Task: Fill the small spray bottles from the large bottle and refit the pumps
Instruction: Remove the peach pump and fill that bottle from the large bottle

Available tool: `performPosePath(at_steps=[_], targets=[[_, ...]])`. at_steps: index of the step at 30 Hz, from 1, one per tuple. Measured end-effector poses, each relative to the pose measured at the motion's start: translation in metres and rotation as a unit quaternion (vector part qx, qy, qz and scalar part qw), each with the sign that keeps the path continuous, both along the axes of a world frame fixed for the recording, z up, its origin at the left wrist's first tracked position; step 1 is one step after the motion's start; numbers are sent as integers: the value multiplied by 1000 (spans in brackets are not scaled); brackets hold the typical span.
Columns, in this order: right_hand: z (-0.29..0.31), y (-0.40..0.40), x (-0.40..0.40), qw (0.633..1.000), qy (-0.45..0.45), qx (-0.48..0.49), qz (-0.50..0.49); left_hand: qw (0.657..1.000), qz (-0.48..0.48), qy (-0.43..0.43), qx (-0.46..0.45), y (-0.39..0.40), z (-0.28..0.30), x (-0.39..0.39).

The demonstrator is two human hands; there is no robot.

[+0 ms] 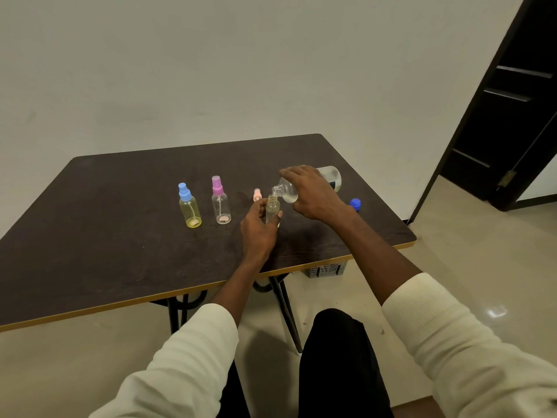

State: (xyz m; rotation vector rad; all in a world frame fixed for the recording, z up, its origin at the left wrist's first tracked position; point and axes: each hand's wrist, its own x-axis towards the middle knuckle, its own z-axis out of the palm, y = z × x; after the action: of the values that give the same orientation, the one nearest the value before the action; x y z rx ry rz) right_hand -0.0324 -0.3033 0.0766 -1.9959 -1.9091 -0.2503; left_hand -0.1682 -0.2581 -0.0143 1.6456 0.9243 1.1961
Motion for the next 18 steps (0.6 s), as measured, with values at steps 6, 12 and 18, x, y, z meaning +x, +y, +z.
performPosePath(at_steps=[6,12,18], targets=[[0,0,-1,1000,0,0,2,1000,4,2,-1,1,-1,0],[1,0,0,1000,5,-2,0,1000,4,7,1,0,0,1],[-1,1,1,1000,1,-1,3,1000,0,2,2,-1,-1,0]])
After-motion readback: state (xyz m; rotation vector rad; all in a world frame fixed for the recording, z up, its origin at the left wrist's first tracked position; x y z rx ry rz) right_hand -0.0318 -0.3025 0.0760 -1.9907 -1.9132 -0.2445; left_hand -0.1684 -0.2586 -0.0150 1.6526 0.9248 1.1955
